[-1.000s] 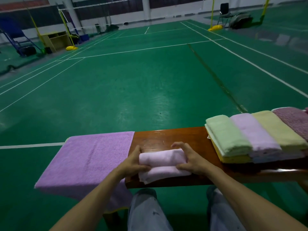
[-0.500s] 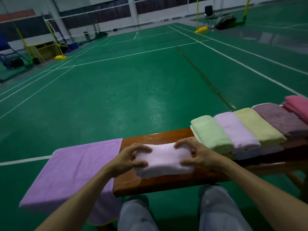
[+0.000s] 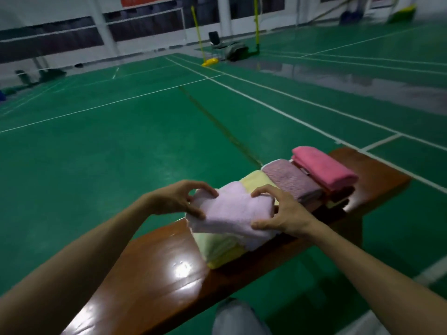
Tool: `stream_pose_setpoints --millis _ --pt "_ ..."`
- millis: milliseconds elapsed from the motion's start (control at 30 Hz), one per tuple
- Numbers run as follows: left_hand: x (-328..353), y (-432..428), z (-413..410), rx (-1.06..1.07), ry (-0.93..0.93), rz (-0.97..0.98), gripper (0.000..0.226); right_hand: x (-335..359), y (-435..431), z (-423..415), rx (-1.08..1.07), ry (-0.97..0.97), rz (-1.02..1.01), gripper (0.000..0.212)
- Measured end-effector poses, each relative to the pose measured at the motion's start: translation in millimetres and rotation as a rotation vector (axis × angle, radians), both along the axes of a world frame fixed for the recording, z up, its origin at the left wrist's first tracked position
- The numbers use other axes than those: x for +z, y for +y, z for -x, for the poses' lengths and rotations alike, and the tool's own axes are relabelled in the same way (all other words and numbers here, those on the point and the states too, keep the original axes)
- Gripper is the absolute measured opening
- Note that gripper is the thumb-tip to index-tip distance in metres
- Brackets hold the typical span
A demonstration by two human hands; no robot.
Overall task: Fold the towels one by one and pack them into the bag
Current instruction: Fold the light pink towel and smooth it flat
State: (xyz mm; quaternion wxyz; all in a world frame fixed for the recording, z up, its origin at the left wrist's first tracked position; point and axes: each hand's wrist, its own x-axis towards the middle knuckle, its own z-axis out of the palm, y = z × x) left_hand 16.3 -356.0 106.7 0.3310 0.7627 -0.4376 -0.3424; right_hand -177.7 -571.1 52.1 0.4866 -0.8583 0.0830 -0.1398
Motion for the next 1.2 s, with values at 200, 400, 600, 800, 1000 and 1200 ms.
stream_pose_setpoints --millis 200,400,600,800,1000,1200 --pt "22.2 -147.8 -18.2 -0.249 -0.432 -0.101 0.053 1.8 -70.6 9.1 -0.346 -0.067 -0.011 0.06" --pt "8.5 -254.9 -38.9 -0.307 -0.607 -0.134 0.06 -2.8 -99.5 -2.7 -0.648 -0.072 0.057 0.06" --pt "-18.5 -302.2 -43.4 -0.32 -0.616 -0.101 0.057 -5.4 -103.4 -13.3 -0.754 0.057 0.058 0.064" --pt "-33.0 -305.8 -45.4 -0.328 -0.566 -0.059 0.059 15.9 -109.2 -4.9 -0.677 0.395 0.289 0.075" --pt "-29.1 -309.2 -25.5 -0.313 -0.527 0.166 0.038 24.8 -134.3 -30.8 -0.724 0.376 0.456 0.082" --pt "-66.4 -295.4 -29.9 -0.366 -0.509 -0.035 0.079 -27.9 -129.8 -46.7 -0.734 0.594 0.375 0.115"
